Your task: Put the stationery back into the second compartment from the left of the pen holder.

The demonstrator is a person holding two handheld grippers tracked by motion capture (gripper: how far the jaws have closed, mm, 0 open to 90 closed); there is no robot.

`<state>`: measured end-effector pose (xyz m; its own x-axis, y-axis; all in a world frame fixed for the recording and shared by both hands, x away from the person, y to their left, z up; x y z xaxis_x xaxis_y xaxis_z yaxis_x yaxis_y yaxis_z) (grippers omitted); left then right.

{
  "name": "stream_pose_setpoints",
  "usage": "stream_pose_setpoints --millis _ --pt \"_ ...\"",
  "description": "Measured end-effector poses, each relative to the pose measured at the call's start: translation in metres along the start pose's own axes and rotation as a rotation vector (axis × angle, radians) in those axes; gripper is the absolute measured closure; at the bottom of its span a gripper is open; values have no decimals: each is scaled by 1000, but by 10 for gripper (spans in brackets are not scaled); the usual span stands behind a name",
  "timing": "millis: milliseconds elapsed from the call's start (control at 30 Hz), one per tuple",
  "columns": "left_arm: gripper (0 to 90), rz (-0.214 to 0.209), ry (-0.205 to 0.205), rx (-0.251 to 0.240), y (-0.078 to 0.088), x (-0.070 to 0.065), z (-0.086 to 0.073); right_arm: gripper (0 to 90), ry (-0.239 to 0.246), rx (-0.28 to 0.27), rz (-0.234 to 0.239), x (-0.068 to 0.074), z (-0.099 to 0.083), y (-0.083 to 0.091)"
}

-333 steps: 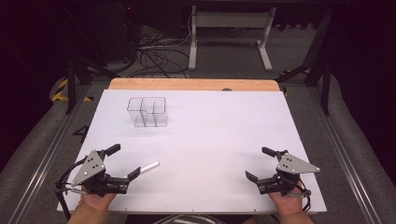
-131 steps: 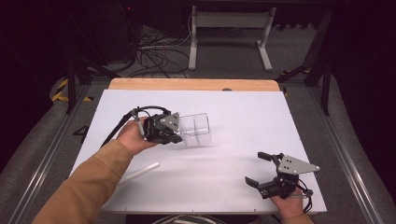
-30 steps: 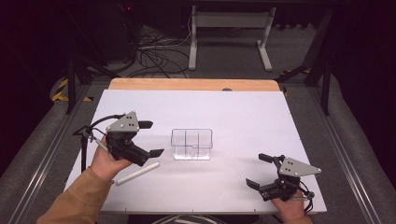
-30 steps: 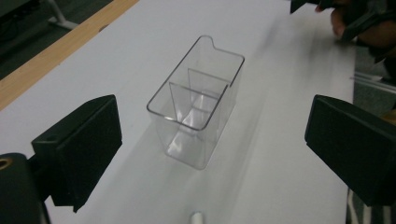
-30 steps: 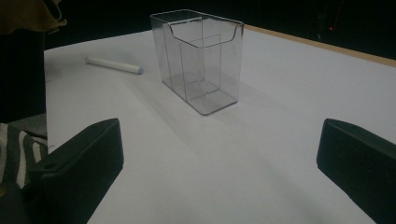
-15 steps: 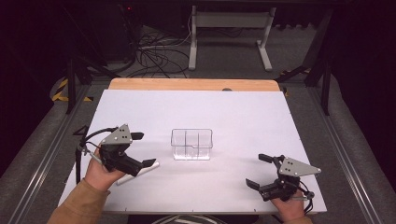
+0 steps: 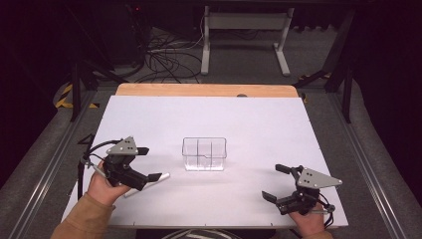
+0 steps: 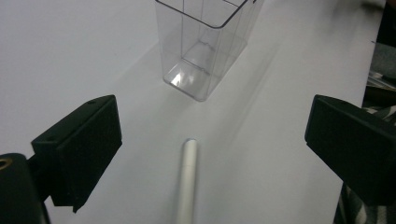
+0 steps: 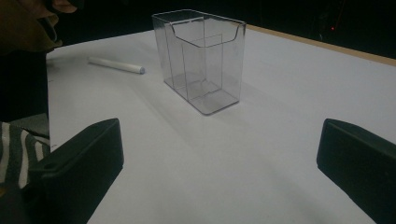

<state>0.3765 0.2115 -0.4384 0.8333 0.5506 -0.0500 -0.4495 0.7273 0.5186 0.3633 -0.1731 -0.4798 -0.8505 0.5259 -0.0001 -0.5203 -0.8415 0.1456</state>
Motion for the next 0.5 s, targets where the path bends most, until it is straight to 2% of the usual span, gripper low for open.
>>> stream_pose_setpoints --millis 100,233,367,500 --pt "70 -11 -3 2 -1 -1 -2 11 -1 0 1 0 0 0" --pt "96 26 -49 47 -3 -1 -6 11 -1 -1 2 0 0 0" --pt "122 29 -59 59 -5 -2 -8 11 -1 0 3 0 0 0" --pt "154 31 -71 95 -5 -3 -11 11 1 2 4 0 0 0"
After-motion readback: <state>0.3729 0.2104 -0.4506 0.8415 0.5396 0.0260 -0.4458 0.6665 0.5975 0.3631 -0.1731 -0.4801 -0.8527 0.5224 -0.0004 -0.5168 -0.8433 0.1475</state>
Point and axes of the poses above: each handheld gripper's, and its own axes: y roughly backward along the jaws, z roughly out of its top, x roughly to its left, the point moved 8 cm from there along -y, roughly forward along the jaws, and after that the axes turned 8 degrees about -x, right-handed, at the moved point
